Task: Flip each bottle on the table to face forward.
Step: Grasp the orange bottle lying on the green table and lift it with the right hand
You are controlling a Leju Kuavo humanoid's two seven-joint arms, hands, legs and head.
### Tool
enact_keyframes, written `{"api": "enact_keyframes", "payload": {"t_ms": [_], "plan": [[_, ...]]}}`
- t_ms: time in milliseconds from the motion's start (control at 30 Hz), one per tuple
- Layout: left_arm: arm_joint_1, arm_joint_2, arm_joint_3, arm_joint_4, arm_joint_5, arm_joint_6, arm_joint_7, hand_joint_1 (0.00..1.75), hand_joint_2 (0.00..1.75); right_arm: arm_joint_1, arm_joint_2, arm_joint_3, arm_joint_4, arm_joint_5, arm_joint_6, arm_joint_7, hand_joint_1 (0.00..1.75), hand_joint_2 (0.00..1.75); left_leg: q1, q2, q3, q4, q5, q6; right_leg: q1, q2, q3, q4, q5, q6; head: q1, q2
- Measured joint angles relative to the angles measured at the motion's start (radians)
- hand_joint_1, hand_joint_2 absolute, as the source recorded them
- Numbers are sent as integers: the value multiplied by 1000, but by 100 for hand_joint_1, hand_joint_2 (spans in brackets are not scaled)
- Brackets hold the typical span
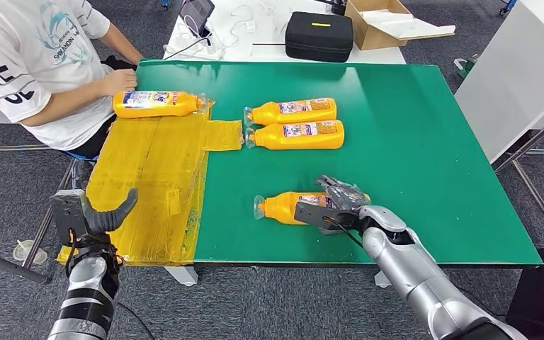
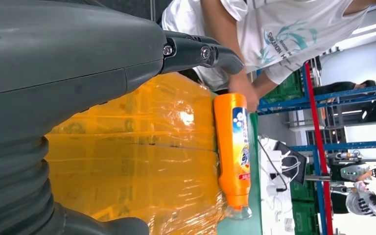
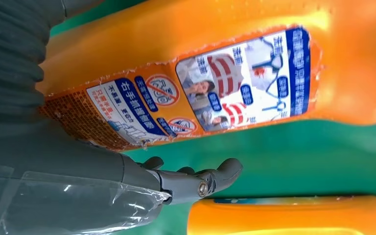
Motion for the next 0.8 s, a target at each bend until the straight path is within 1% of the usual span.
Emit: {"api": "enact_keyframes", "payload": {"t_ms": [133,267,500,600,667,700,733,800], "plan": [[-7,-5,0,16,0,-3,0,0,175,-11,-5,21,11,2,14,0,161,175,0,0,0,0,0,0,0,0,0,0,0,0,0,0],[-10,-8,0,26,0,-4,0,0,175,-16,-8,32,19,3,18,-1,175,175,0,0,0,0,0,0,0,0,0,0,0,0,0,0],[-16,-12,-1,41,0,-6,0,0,175,-26,-17,50,31,-25,36,-31,175,175,0,0,0,0,0,0,0,0,0,0,0,0,0,0],[-17,-15,-7,49,0,-8,0,0,175,-23,-19,52,32,-59,22,-55,175,175,0,0,1,0,0,0,0,0,0,0,0,0,0,0],[-17,-17,-13,54,3,-16,0,0,175,-10,-17,49,28,-94,-23,-77,175,175,0,0,1,0,0,0,0,0,0,0,0,0,0,0],[-16,-19,-15,55,9,-27,0,0,175,5,-12,42,21,-115,-67,-93,175,175,0,0,0,0,0,0,0,0,0,0,0,0,0,0],[-15,-22,-16,56,18,-44,0,0,175,27,-3,30,6,-132,-127,-110,175,175,0,0,0,0,0,0,0,0,0,0,0,0,0,0],[-10,-31,-17,56,44,-103,5,0,175,87,34,-14,-44,-142,-277,-154,175,175,1,0,0,0,0,0,0,0,0,0,0,0,0,0]]}}
